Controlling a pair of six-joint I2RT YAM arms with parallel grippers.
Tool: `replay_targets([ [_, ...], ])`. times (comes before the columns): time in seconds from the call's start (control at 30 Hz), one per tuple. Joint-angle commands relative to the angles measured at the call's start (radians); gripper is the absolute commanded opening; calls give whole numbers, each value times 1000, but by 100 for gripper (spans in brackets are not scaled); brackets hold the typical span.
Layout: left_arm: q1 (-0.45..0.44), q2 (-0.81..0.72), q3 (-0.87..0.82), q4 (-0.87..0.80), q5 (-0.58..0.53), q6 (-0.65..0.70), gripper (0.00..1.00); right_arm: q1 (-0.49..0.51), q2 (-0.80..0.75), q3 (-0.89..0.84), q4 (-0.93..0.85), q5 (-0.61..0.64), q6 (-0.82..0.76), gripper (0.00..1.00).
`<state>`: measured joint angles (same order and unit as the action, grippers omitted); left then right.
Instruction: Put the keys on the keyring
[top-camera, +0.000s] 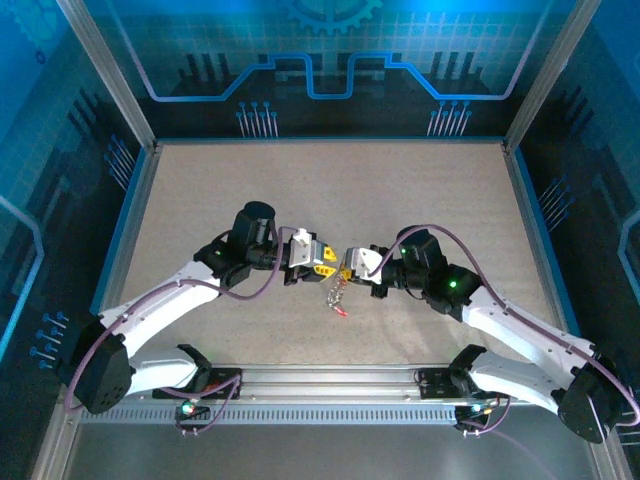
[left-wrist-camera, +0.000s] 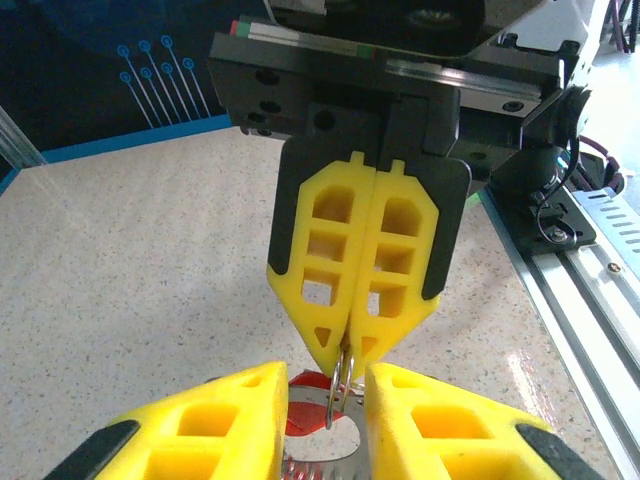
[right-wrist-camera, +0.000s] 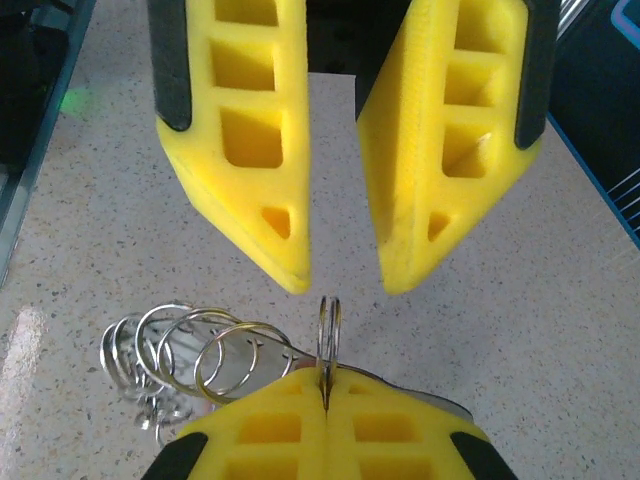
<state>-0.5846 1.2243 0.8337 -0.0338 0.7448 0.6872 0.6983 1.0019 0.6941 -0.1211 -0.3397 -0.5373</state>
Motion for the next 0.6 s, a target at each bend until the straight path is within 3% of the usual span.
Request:
replay_targets([
  [0.0, -3, 12, 40, -48, -5, 20, 28, 15, -4, 41, -4, -1, -18, 0],
  [0.4, -48, 53, 92, -166, -55, 107, 27, 30, -4, 43, 13, -21, -10, 0],
  [0.57, -59, 48, 96, -180, -82, 128, 14, 30, -15, 39, 19, -26, -3, 0],
])
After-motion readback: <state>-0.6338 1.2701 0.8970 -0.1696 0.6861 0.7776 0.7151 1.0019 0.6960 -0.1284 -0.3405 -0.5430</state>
